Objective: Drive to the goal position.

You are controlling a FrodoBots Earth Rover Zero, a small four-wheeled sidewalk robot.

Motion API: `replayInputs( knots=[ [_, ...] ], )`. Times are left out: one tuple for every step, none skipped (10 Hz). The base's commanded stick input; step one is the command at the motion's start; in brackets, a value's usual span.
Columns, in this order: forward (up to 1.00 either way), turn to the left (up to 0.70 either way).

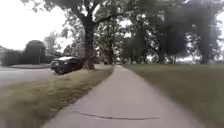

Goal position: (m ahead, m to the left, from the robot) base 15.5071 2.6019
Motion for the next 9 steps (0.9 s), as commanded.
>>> replayInputs(
  knots=[
    [1.0, -0.4],
    [1.0, -0.4],
    [1.0, -0.4],
    [1.0, -0.4],
    [1.0, -0.4],
    [1.0, 0.0],
    [1.0, 0.0],
    [1.0, 0.0],
    [1.0, 0.0]
  ],
)
